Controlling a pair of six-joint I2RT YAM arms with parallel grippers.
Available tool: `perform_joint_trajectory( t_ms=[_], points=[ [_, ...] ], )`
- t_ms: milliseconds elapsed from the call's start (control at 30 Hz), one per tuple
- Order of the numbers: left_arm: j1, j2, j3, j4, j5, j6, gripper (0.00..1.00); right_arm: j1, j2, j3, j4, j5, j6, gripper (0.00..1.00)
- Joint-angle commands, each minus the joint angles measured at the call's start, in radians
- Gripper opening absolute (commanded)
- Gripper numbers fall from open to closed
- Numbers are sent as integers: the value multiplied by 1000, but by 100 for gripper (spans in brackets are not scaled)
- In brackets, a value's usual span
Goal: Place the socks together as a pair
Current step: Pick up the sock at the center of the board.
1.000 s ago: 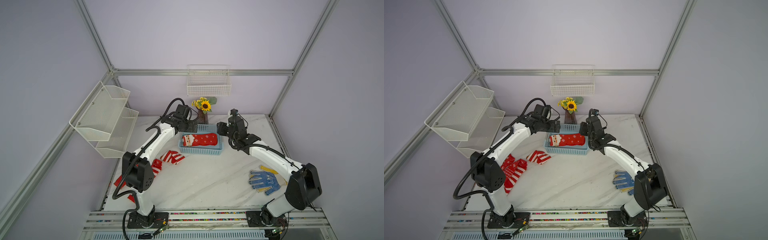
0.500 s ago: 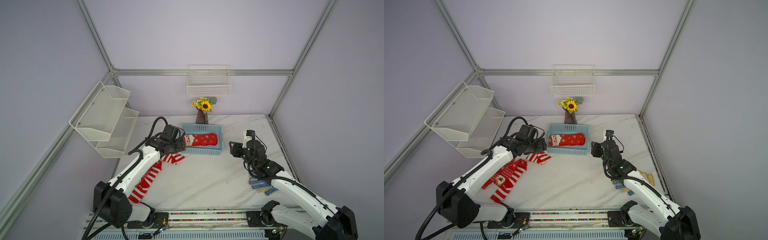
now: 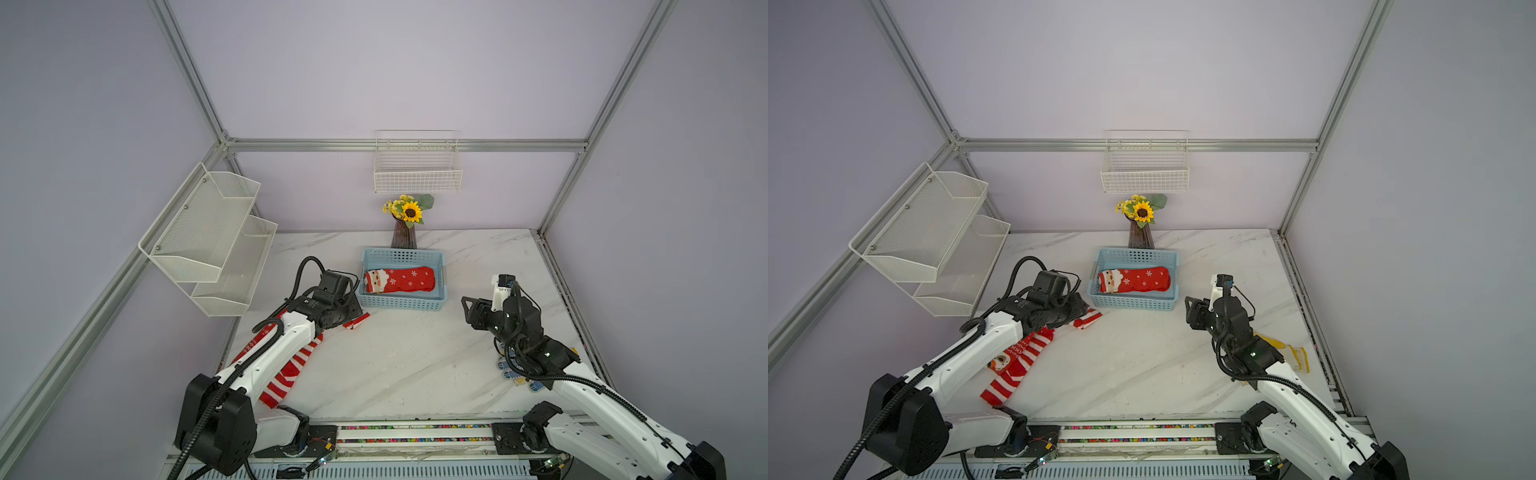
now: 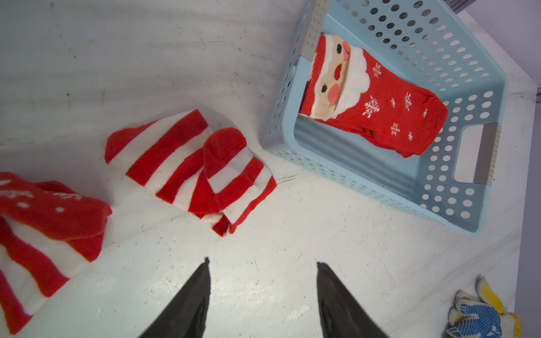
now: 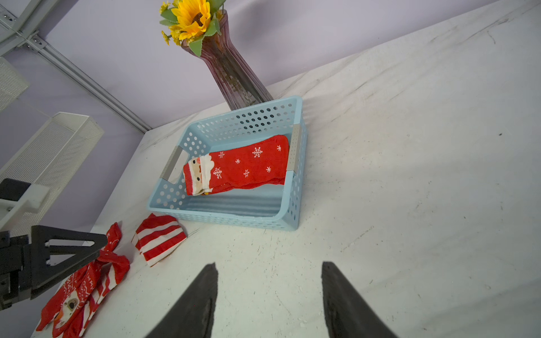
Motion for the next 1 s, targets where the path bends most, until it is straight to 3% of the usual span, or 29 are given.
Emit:
perform_joint_trajectory(
  t_ms=[0,633,800,900,967],
  points=[
    [35,25,-47,95,37,-23,55,1,-17,-8,-20,2,26,59],
    [101,189,-89,252,94,-74,48,2,48,18,-19,53,15,58],
    [105,213,-102,299,99,-72,35,1,74,39,-30,55,13,57],
    [109,216,-121,357,124,-80,32,2,80,50,-42,61,5,57],
    [109,215,-128,379,130,-80,23,1,77,60,-61,78,-1,57]
  ],
)
